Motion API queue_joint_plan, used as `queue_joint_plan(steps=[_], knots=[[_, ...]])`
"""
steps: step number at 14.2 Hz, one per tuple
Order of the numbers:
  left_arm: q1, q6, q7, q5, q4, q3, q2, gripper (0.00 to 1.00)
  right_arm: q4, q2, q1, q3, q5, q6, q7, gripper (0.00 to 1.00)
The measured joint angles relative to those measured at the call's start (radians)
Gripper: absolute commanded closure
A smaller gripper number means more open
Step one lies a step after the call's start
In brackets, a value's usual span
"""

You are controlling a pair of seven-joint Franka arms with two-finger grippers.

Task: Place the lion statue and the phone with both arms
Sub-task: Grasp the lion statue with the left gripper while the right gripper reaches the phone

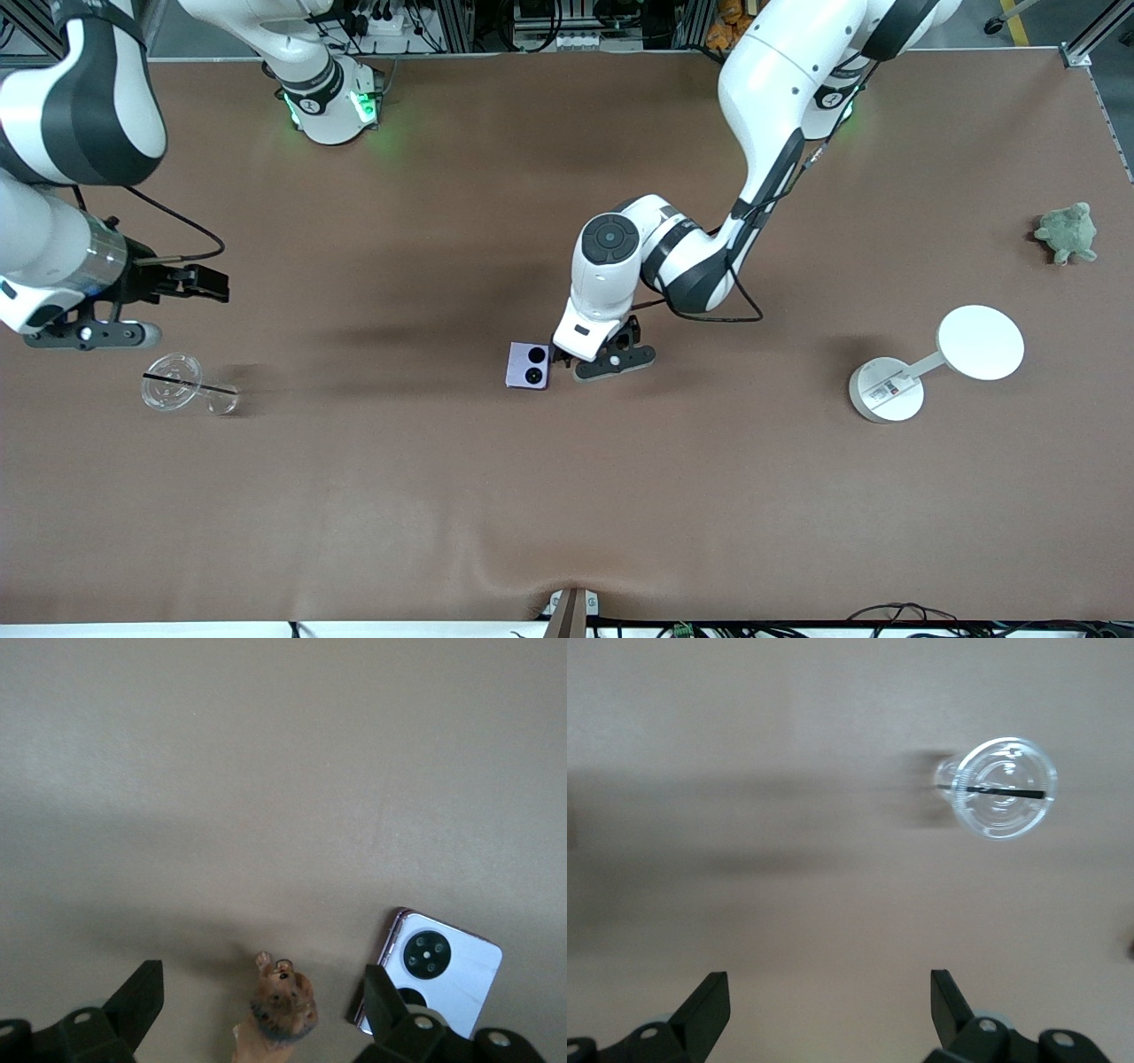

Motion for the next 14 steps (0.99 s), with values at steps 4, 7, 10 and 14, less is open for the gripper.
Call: queue_joint_plan(steps=[4, 7, 10, 14], knots=[[-0.006, 0.017, 0.000, 0.001, 0.002, 0.000, 0.026, 0.01, -0.002, 0.087, 0.015, 0.002, 0.136, 0.021, 0.000, 0.00], [-0.020, 0.017, -0.001, 0.001, 0.003, 0.000, 0.028, 0.26, 0.000, 0.187, 0.062, 0.004, 0.277, 0.097, 0.000, 0.00], [-0.030, 0.017, -0.001, 0.004, 0.002, 0.000, 0.031, 0.79, 0.003, 0.280, 0.119, 0.006, 0.409, 0.176, 0.002, 0.00], [-0.030, 0.016, 0.000, 0.005, 0.003, 0.003, 0.044, 1.00, 0.008, 0.366, 0.200, 0.008, 0.496, 0.306, 0.031, 0.00]])
